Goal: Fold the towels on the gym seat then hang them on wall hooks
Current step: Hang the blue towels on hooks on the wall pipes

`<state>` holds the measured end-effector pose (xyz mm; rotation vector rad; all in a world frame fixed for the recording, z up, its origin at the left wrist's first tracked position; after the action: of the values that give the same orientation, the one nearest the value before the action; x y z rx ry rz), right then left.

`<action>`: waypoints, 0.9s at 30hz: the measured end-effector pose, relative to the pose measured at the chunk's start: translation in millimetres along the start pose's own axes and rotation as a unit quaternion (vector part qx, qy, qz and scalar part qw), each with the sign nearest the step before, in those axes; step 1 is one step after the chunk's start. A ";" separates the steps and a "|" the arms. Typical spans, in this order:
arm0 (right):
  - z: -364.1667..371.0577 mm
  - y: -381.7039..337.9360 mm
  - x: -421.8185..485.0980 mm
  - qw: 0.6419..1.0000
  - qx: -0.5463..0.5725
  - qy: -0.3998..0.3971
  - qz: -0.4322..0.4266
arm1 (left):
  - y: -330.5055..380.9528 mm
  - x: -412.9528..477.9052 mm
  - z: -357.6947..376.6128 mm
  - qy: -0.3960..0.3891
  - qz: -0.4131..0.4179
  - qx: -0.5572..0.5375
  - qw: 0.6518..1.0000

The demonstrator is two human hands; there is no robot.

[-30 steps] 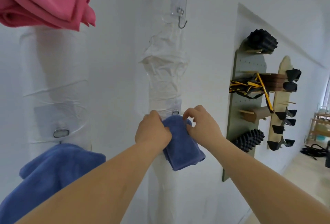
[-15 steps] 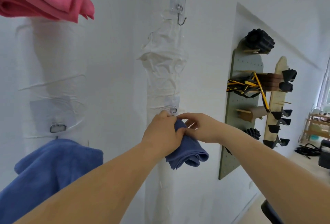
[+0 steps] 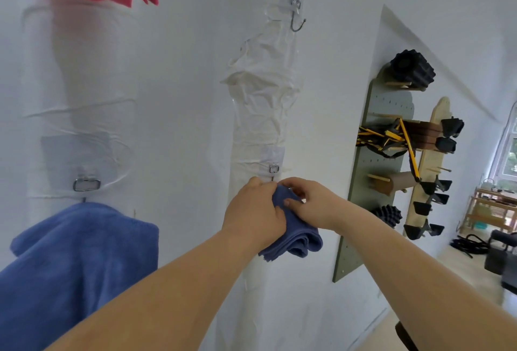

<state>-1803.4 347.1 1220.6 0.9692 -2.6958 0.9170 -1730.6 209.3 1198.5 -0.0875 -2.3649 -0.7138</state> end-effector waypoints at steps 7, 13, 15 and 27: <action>-14.6 -12.2 -7.7 0.998 -0.058 0.033 -0.006 | -5.0 -10.5 -0.5 0.023 0.008 -0.008 1.000; -7.5 -8.5 -6.0 0.997 -0.073 0.003 -0.030 | -7.2 -15.8 4.9 0.032 0.015 -0.030 0.999; -2.8 -7.7 -3.9 0.995 -0.087 0.022 -0.039 | -8.7 -14.5 5.6 0.028 0.020 -0.022 0.999; 15.4 1.3 2.4 0.994 -0.025 0.094 -0.042 | -10.7 2.0 10.5 0.031 -0.019 0.000 0.999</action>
<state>-1804.8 337.6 1208.3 0.9283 -2.4903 0.8734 -1740.8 205.4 1188.0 -0.0197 -2.3125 -0.7252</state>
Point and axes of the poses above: each hand's wrist, its own x-axis towards the middle knuckle, its own z-axis out of the palm, y = z × x, the point moved 3 cm from there along x, towards the middle knuckle, and after that the axes turned 1 degree about y, right-handed, at the moved point
